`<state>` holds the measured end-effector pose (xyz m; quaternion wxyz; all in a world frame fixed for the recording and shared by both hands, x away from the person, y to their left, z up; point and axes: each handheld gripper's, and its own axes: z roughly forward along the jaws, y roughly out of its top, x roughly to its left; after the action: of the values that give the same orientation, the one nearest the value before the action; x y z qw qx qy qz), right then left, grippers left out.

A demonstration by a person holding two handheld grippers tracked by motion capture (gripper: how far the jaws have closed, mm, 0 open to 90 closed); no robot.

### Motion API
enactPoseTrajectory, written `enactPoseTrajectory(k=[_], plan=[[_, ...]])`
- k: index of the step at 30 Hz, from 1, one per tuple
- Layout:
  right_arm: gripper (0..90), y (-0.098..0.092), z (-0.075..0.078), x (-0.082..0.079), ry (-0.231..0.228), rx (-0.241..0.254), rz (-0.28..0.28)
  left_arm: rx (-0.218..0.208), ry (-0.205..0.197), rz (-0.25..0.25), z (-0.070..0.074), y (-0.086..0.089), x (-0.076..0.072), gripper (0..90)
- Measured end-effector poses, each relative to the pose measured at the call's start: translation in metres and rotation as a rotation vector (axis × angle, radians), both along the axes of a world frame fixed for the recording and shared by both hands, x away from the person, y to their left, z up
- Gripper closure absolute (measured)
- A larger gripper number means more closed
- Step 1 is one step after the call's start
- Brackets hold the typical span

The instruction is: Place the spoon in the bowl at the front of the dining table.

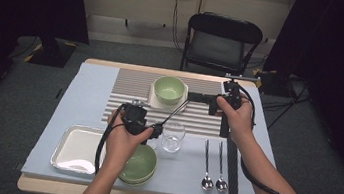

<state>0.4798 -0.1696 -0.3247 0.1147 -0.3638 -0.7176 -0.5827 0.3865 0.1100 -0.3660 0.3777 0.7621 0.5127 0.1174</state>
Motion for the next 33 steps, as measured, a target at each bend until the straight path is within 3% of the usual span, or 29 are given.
enactPoseTrajectory(k=[1, 5, 10, 18, 31, 33], plan=[[89.9, 0.001, 0.000, 0.000, -0.002, -0.004, 0.002, 0.028, -0.005, 0.000, 0.001, 0.002, 0.000, 34.9], [90.0, 0.001, -0.002, -0.001, 0.009, -0.004, 0.013, 0.018, -0.006, 0.009, 0.003, 0.006, 0.002, 34.9], [90.0, 0.001, -0.004, 0.001, 0.009, -0.003, 0.006, -0.025, 0.000, -0.028, 0.005, 0.004, 0.000, 33.1], [90.0, 0.004, -0.002, 0.002, 0.004, 0.000, -0.001, -0.034, 0.026, -0.081, -0.002, -0.005, 0.000, 32.0], [89.9, 0.006, -0.003, 0.001, 0.019, -0.004, 0.001, 0.004, 0.002, -0.001, -0.009, 0.010, 0.011, 31.5], [89.9, 0.006, -0.004, 0.001, 0.023, -0.005, 0.000, 0.027, -0.006, 0.008, -0.008, 0.012, 0.012, 31.4]])
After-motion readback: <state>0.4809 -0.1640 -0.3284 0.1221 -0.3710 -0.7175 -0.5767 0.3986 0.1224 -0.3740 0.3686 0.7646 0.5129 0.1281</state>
